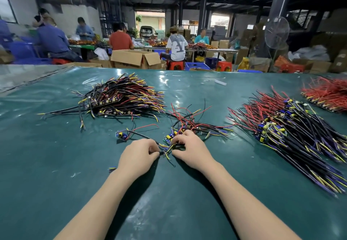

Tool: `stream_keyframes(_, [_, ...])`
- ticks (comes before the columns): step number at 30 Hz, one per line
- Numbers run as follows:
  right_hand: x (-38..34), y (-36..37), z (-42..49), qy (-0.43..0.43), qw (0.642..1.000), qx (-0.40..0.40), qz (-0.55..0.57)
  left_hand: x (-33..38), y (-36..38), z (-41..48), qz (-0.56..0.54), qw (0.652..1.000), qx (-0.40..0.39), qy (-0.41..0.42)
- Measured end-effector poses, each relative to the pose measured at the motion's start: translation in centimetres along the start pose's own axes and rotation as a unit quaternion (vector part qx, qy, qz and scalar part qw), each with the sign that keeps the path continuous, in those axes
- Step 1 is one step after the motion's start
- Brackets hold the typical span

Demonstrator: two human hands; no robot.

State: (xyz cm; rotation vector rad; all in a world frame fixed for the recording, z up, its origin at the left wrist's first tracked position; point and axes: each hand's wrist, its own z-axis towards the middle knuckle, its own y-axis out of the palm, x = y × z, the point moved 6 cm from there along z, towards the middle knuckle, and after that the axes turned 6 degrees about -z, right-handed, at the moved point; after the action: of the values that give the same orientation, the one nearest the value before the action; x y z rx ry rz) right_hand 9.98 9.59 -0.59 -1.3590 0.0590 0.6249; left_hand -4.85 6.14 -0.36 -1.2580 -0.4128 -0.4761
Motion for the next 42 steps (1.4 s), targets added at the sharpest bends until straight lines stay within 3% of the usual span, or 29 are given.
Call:
stream_keyframes(6, [0.1,-0.4,-0.3,0.017,0.999,0.037,0.009,0.0,-1.3,-0.1,-0.034,0.998,0.05,0.024])
stream_keyframes(10, [0.3,-0.4,-0.4,0.025,0.999,0.034,0.017,-0.1,-1.4,-0.3,-0.01,1.0,-0.001,0.019])
stream_keyframes(12, [0.3,-0.4,-0.5,0.027,0.999,0.033,0.031,0.0,-1.3,-0.4,0.025,1.0,0.01,0.013])
stream_keyframes(15, [0.3,-0.5,-0.6,0.036,0.998,0.034,0.034,-1.4,-2.2,-0.3,0.104,0.989,0.086,-0.053])
stream_keyframes(17, [0.5,-0.6,-0.5,0.053,0.998,0.044,0.013,-3.1,-2.9,-0.4,0.122,0.979,0.093,-0.133])
stream_keyframes(20, [0.5,-0.6,-0.5,0.062,0.996,0.056,-0.008,-4.7,-2.8,-0.4,0.117,0.973,0.057,-0.188])
stream_keyframes(26, [0.3,-1.3,-1.0,0.057,0.992,0.101,0.043,-5.0,-3.8,0.1,-0.004,0.975,0.147,-0.165])
stream_keyframes(28, [0.0,-1.2,-1.1,0.054,0.991,0.105,0.06,-5.4,-3.7,0.3,-0.004,0.977,0.128,-0.172])
stream_keyframes(30, [-0.4,-1.1,-1.2,0.047,0.992,0.098,0.065,-5.5,-3.0,0.5,0.064,0.982,0.066,-0.164])
stream_keyframes(32, [-0.6,-1.0,-1.2,0.04,0.993,0.098,0.061,-5.3,-2.7,0.7,0.099,0.984,0.056,-0.135])
stream_keyframes(35, [-0.8,-1.3,-1.4,0.033,0.991,0.113,0.066,-5.4,-4.0,0.6,-0.046,0.978,0.161,-0.124])
stream_keyframes(39, [-1.3,-1.6,-1.5,0.02,0.988,0.125,0.086,-5.1,-4.5,0.7,-0.206,0.95,0.21,-0.101])
stream_keyframes(40, [-1.3,-1.5,-1.5,0.021,0.987,0.125,0.096,-4.9,-4.9,0.6,-0.276,0.929,0.229,-0.093])
stream_keyframes(42, [-1.3,-1.6,-1.5,0.023,0.985,0.124,0.12,-4.7,-5.6,0.5,-0.447,0.853,0.256,-0.086])
